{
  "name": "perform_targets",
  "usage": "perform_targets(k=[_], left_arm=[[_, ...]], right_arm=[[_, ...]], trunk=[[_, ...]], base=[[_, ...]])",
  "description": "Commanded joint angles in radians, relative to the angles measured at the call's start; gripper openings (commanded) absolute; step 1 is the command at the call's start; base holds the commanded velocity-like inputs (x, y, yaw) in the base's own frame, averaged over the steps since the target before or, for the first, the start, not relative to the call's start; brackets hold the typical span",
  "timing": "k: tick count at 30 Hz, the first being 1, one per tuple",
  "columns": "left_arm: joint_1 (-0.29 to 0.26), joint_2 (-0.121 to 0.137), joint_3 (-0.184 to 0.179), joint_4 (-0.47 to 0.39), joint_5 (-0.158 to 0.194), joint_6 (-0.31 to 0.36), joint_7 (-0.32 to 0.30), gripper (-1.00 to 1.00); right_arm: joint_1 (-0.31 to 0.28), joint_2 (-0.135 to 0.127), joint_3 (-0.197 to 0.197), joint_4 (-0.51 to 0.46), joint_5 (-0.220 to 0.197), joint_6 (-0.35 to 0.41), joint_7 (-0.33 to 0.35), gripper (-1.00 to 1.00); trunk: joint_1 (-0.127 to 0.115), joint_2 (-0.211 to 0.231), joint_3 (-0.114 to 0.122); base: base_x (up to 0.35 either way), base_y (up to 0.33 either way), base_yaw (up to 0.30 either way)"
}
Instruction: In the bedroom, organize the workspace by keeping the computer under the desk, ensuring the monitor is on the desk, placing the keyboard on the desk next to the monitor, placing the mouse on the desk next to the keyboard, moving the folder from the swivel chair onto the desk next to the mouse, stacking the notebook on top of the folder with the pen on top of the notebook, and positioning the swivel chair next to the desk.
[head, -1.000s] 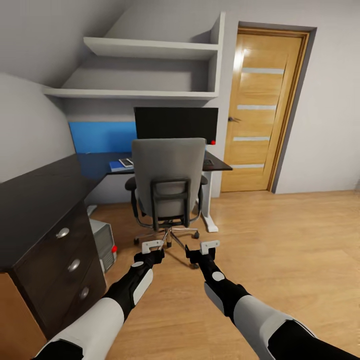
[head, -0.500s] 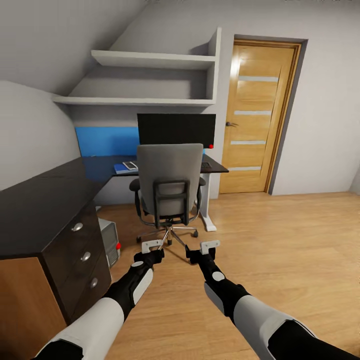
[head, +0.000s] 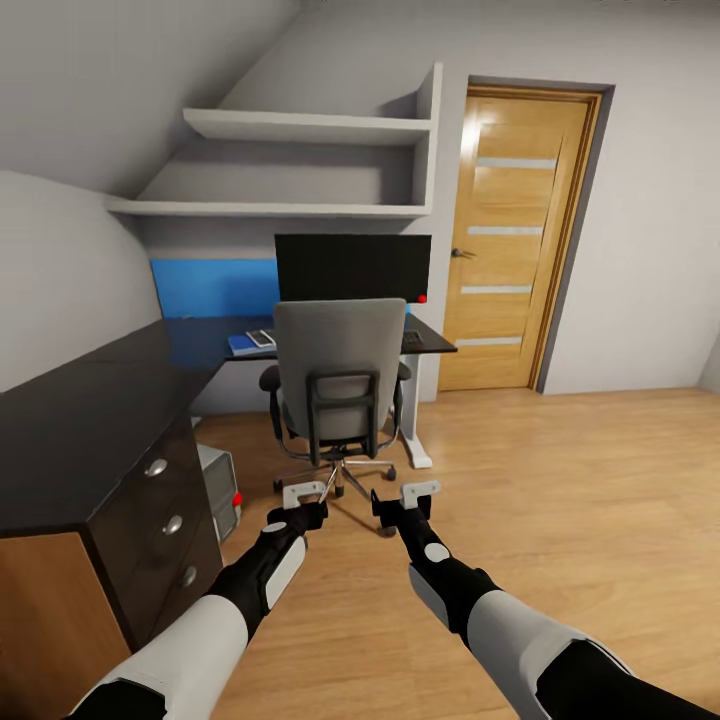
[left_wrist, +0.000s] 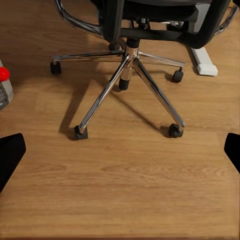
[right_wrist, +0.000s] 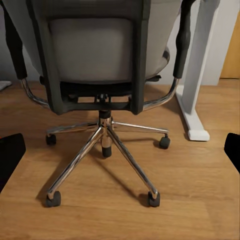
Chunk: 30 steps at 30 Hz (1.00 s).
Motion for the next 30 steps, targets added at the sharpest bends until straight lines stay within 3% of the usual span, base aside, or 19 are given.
perform_targets(k=[1, 15, 30], left_arm=[[0.000, 0.000, -0.003, -0.002, 0.004, 0.006, 0.007, 1.00], [0.000, 0.000, -0.005, -0.002, 0.002, 0.013, 0.008, 1.00], [0.000, 0.000, -0.013, -0.003, 0.000, 0.013, 0.010, 1.00]], right_arm=[[-0.001, 0.000, 0.009, 0.001, -0.008, -0.003, -0.005, 1.00], [-0.001, -0.002, 0.009, 0.001, -0.008, -0.004, -0.005, 1.00], [-0.001, 0.000, 0.011, 0.001, -0.009, -0.003, -0.005, 1.00]], trunk=[[-0.004, 0.007, 0.002], [-0.058, 0.105, 0.046], [-0.115, 0.210, 0.094]], base=[[-0.042, 0.000, 0.000], [-0.314, -0.022, 0.000], [-0.330, -0.174, 0.023]])
